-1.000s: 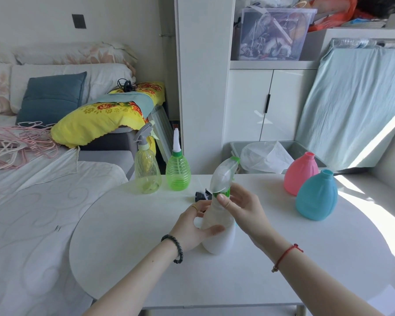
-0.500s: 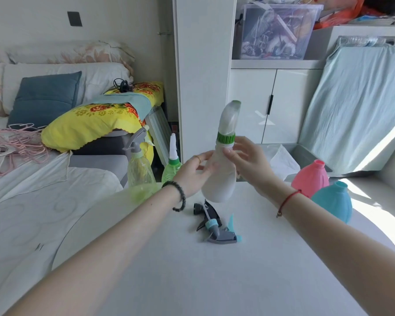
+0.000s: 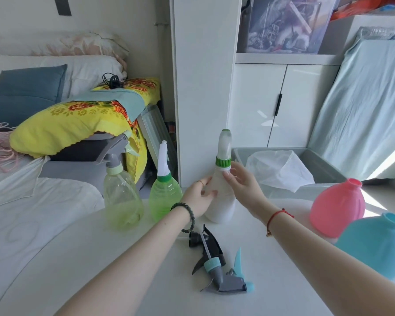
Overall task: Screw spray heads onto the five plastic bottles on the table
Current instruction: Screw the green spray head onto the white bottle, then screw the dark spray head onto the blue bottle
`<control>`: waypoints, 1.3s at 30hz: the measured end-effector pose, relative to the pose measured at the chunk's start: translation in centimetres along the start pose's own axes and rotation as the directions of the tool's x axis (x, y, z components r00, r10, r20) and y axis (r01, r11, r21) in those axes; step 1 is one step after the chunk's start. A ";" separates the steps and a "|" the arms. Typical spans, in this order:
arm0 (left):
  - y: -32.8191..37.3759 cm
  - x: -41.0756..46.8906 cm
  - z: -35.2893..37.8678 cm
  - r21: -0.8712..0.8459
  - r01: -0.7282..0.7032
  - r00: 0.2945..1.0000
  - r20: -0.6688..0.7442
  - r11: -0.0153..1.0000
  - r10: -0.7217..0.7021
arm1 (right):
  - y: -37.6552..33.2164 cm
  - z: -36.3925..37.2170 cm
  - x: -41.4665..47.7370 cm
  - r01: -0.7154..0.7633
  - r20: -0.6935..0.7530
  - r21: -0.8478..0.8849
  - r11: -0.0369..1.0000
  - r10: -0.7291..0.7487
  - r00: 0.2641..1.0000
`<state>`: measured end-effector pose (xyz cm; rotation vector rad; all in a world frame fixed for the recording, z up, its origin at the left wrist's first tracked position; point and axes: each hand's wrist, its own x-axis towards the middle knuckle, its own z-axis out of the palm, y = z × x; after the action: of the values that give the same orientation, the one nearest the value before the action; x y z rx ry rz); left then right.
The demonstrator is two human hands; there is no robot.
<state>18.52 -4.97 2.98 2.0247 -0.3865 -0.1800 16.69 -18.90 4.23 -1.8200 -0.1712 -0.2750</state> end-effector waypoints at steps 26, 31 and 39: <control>5.6 -8.3 5.4 -0.076 -0.075 0.993 0.081 0.994 0.081 | -3.2 -14.0 -16.6 0.052 -0.371 -0.245 0.968 -0.143 0.918; 8.5 -8.3 11.4 -0.114 -0.097 0.969 0.217 0.989 0.120 | -2.0 -18.2 -19.4 -0.026 -0.477 -0.399 0.916 -0.184 0.860; 9.9 -6.5 19.7 -0.058 -0.145 0.925 0.347 0.988 0.156 | 2.4 -18.9 -20.8 -0.290 -0.391 -0.086 0.953 0.236 0.890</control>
<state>4.78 -23.36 2.27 1.9209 -0.7567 -0.4531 -4.50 -37.17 0.89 -1.8676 0.3748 -0.4466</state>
